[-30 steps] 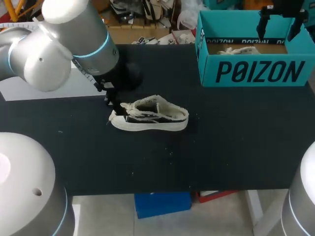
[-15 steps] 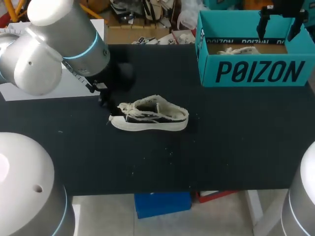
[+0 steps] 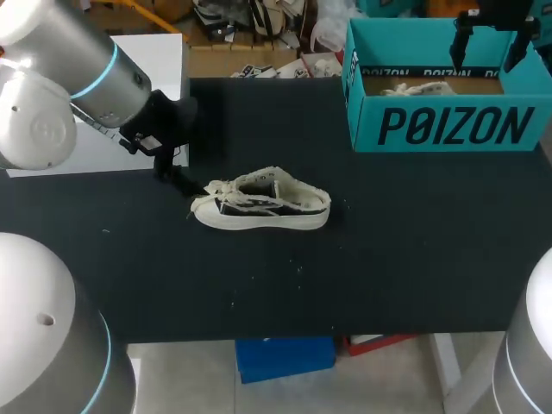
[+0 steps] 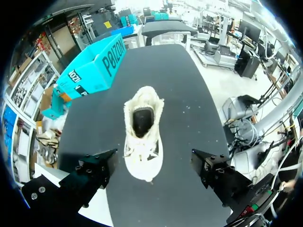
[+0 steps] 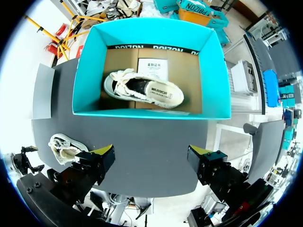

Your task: Take the shoe out of the shoebox, open the shoe tongue, remove and reinsert the insole, then place the shoe into the shoebox

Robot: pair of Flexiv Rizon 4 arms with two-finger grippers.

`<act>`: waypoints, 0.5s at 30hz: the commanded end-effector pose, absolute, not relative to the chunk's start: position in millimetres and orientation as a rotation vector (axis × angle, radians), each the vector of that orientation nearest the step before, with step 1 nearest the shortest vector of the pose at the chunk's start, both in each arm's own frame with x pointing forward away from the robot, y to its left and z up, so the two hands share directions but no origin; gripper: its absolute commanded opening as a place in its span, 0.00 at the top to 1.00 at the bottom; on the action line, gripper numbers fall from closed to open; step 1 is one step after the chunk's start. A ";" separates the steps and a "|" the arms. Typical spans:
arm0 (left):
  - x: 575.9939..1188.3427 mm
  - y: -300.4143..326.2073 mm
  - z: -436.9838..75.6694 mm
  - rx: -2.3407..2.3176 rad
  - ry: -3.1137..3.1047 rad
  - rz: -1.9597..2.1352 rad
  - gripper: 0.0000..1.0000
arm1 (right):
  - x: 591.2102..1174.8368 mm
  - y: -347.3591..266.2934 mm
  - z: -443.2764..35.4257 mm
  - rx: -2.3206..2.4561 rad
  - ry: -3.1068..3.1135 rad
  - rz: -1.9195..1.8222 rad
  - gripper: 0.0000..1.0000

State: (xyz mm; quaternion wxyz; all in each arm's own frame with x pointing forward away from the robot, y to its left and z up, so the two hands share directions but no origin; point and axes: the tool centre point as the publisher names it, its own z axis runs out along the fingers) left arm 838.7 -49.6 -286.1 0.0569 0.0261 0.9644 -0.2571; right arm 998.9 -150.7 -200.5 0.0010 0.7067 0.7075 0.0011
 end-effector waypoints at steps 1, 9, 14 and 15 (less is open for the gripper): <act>842.5 -37.2 -292.4 0.081 2.914 -0.867 0.00 | 999.4 -150.4 -200.3 2.220 2.221 0.002 0.00; 847.3 -28.6 -297.1 0.059 2.913 -0.910 0.00 | 999.4 -150.4 -200.3 2.220 2.221 0.002 0.00; 850.6 -23.7 -298.7 0.043 2.906 -0.893 0.00 | 999.4 -150.4 -200.3 2.220 2.221 0.002 0.00; 850.8 -22.7 -298.7 0.033 2.910 -0.877 0.00 | 999.4 -150.4 -200.3 2.220 2.221 0.002 0.00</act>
